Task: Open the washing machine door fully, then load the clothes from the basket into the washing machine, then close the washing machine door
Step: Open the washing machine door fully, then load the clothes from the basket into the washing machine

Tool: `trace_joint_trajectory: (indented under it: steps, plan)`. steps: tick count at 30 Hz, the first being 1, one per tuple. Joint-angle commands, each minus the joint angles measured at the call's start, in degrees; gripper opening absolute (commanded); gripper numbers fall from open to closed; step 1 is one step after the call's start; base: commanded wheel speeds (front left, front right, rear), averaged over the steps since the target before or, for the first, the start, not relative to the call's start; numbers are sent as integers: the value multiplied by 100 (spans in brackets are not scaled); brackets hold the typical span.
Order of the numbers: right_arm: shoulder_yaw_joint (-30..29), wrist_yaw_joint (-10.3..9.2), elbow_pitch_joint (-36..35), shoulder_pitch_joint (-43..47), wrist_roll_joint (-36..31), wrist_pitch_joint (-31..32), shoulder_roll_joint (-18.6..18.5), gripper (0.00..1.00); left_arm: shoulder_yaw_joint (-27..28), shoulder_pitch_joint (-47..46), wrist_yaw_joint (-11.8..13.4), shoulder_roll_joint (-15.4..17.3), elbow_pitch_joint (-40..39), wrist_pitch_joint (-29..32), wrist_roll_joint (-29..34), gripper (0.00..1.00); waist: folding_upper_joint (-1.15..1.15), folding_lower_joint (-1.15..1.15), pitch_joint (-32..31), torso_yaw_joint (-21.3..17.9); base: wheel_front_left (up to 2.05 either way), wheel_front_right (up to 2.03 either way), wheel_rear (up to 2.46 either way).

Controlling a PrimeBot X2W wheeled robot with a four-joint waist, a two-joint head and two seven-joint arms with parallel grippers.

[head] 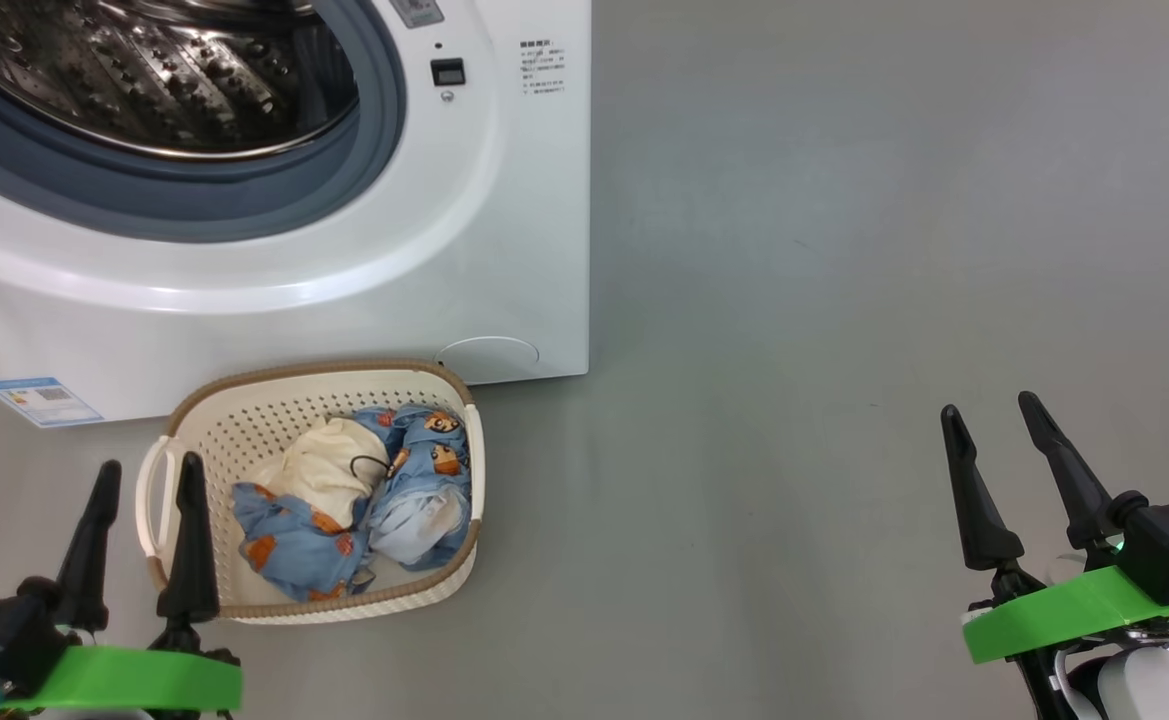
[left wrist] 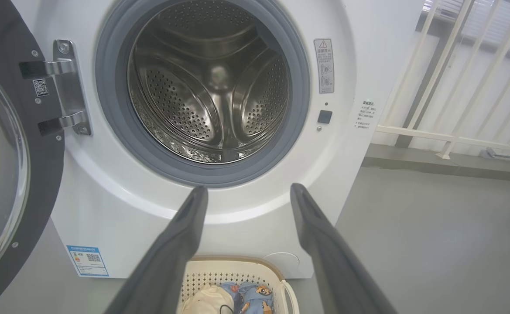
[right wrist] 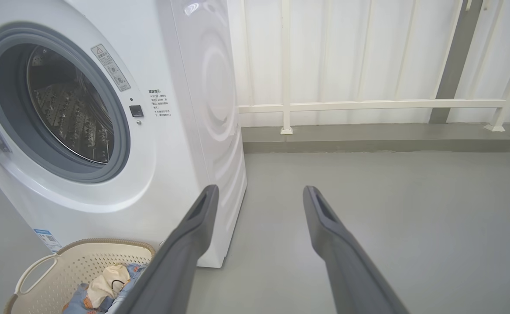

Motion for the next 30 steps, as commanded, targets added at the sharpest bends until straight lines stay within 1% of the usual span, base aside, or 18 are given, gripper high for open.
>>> trace_joint_trajectory:
  steps: [1,7,10,30]
  plan:
    - [83,25,-163,2,-26,-70,-55,100,208,-2,3,146,-170,-37,-64,100,0,0,-2,4,0,0,0]
    - [103,25,-161,-6,-18,-70,-63,100,104,-20,3,184,-149,-37,-121,100,0,0,15,25,1,-4,3]
    - [116,25,-158,-12,-13,-70,-68,100,81,-32,3,201,-136,-37,-146,100,0,0,15,31,18,-67,49]
    - [140,25,-173,-70,-20,-70,-41,100,94,-113,3,205,-158,-37,-174,100,0,0,142,41,37,-118,82]
